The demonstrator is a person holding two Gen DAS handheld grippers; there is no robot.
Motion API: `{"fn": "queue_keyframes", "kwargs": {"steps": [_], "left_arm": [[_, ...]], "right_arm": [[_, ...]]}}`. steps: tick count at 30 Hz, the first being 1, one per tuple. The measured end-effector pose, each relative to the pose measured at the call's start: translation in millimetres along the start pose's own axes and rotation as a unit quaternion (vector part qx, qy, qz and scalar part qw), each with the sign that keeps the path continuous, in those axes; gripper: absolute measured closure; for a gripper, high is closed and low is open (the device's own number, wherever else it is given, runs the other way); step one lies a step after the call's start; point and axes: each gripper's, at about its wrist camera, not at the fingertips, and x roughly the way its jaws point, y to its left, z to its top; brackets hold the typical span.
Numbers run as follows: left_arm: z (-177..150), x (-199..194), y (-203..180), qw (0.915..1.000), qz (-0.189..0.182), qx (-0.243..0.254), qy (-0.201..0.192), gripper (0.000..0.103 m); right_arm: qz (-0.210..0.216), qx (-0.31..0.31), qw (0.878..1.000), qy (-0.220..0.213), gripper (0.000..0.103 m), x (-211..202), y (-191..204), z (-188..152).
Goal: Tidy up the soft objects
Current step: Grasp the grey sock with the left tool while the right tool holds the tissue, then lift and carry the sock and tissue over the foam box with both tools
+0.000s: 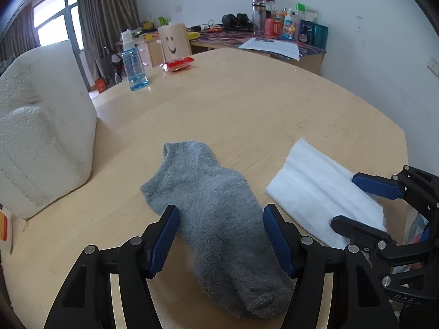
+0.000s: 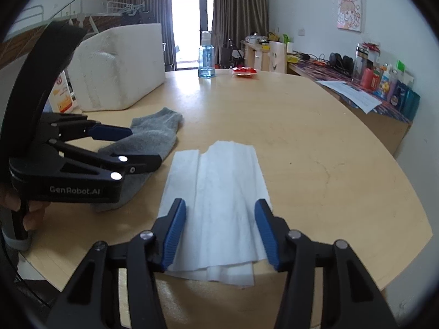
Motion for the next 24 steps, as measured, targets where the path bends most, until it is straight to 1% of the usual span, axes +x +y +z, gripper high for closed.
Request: {"fn": "queue_keyframes", "kwargs": {"steps": [2,3,5,6,7,8,10,12,14,15,17,19,24], "left_arm": [[0,1,1,1.0,-0.004,-0.003,0.002,0.039],[1,1,1,1.0,-0.006,-0.002,0.002,0.04],[0,1,2,1.0,-0.008,-0.001,0.002,0.041],[0,0,2,0.9999,-0.012,-0.002,0.002,0.044],[0,-1,1,0.9999,-0.016,0.0,0.001,0.051],[0,-1,0,0.9998,-0.019,0.003,0.0,0.056],[0,-2,-4,0.9997,-0.024,0.01,-0.002,0.082],[0,-2,-4,0.9997,-0.019,0.01,-0.005,0.093],[0,-4,-1,0.9997,-0.023,0.0,-0.011,0.094],[0,-11,0,0.9995,-0.02,-0.001,-0.026,0.094],[0,-23,-1,0.9985,-0.01,0.001,-0.053,0.094],[-1,-37,-2,0.9973,-0.009,0.002,-0.072,0.094],[-4,-55,3,0.9959,-0.005,-0.005,-0.09,0.094]], "right_arm": [[0.002,-0.003,1.0,0.002,0.05,0,1,0],[0.003,-0.006,1.0,0.004,0.055,0,2,1],[0.005,-0.009,1.0,0.007,0.058,0,4,2],[0.007,-0.01,1.0,0.008,0.063,-1,5,2],[0.007,-0.01,1.0,0.009,0.068,-1,6,2],[0.007,-0.011,1.0,0.009,0.071,-1,7,2],[0.008,-0.01,1.0,0.008,0.088,-2,8,2],[0.013,-0.009,1.0,0.006,0.092,-2,9,2],[0.027,-0.001,1.0,0.003,0.094,-1,8,2],[0.029,0.004,1.0,0.005,0.094,-1,8,3],[0.043,0.019,0.999,-0.007,0.094,-7,7,5],[0.043,0.025,0.999,-0.017,0.094,-13,8,8],[0.04,0.03,0.998,-0.034,0.094,-25,10,15]]}}
